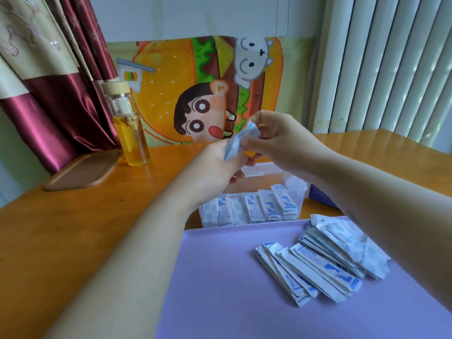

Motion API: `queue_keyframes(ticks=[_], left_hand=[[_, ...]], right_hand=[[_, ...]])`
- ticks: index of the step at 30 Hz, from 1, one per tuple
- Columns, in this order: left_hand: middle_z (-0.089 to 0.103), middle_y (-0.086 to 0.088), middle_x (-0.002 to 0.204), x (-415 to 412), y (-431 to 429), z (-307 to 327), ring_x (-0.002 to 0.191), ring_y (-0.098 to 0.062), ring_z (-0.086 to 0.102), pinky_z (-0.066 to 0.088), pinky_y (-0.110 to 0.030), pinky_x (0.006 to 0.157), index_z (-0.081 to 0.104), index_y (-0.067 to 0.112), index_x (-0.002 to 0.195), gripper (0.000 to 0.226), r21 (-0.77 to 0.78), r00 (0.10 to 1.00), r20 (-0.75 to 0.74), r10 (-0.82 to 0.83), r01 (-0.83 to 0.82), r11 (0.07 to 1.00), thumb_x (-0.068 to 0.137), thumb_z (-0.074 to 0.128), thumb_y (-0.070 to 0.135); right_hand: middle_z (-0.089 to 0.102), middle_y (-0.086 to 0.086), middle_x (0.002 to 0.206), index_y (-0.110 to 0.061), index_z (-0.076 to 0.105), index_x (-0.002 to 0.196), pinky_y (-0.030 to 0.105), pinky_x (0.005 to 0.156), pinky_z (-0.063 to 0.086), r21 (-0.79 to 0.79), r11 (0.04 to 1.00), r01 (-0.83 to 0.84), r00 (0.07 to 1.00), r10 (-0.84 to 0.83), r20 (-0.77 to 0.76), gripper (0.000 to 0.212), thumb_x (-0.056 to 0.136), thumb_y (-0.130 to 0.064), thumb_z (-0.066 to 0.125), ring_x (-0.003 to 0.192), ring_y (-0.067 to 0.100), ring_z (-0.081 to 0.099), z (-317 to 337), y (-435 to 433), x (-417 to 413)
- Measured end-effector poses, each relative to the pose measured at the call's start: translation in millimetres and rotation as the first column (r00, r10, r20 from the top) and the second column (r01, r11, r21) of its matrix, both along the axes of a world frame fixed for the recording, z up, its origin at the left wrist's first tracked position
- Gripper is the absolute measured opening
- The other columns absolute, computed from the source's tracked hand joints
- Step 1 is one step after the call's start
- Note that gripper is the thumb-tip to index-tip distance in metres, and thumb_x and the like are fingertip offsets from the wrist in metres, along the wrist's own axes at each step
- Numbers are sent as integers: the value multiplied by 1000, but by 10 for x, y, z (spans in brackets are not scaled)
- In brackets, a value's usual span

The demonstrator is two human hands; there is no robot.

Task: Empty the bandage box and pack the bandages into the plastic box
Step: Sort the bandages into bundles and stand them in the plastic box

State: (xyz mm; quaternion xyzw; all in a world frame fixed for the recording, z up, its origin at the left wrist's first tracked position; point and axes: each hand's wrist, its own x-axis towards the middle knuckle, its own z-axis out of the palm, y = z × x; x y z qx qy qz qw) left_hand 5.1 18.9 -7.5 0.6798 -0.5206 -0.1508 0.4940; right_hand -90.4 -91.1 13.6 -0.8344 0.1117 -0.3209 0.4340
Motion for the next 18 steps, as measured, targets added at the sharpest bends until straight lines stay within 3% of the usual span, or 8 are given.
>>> queue_keyframes(ticks=[2,5,7,9,11,12,14,18], left_hand=[[70,5,95,117,-70,-22,79,-12,66,52,-39,81,58,32,104,12,61,996,85,10,-15,998,97,50,29],[68,1,109,306,-132,-21,100,-21,64,48,-48,94,57,23,123,35,220,984,177,21,-61,974,93,52,40],[66,-2,113,389,-168,-15,102,-18,62,47,-44,97,48,16,135,46,326,981,184,54,-113,939,94,53,36],[71,-3,100,436,-220,-28,94,-16,66,50,-39,92,50,15,125,37,419,974,222,51,-143,897,94,55,34],[73,-5,88,448,-278,-52,85,-18,68,52,-36,81,57,12,99,16,499,953,303,21,-177,848,95,53,27],[73,-7,88,442,-307,-54,87,-21,69,52,-36,77,60,9,93,17,542,941,337,-17,-179,821,95,51,24],[71,-10,96,441,-361,-50,94,-25,67,52,-36,75,65,7,97,21,641,931,350,-101,-160,751,95,48,18],[65,-8,112,402,-440,1,95,-19,59,50,-27,78,64,14,110,22,790,908,342,-241,-139,597,93,50,15]], right_hand=[[69,11,88,-20,55,78,34,74,58,17,999,37,998,-36,-52,19,87,-4,62,71,19,67,2,-142,145],[68,18,96,-16,57,86,42,80,57,116,990,79,980,-56,-190,14,87,-3,61,83,27,69,-86,-376,322],[66,23,95,-8,55,99,42,80,57,269,961,68,951,19,-309,15,89,3,57,83,31,68,-189,-467,393],[64,22,91,-6,52,98,38,78,57,345,937,54,905,100,-413,14,90,7,52,78,28,67,-286,-508,473],[65,20,85,-7,52,93,36,72,59,320,946,46,847,132,-515,15,91,7,51,74,26,67,-361,-509,548],[65,18,82,-7,52,94,34,70,59,284,958,45,820,127,-558,15,91,7,52,72,24,66,-388,-508,577],[63,15,80,-7,53,99,29,68,59,194,980,30,764,103,-637,16,90,6,54,66,20,64,-440,-509,628],[59,10,80,-10,52,106,20,55,53,82,997,-10,674,67,-735,25,88,7,56,61,13,58,-477,-468,663]])
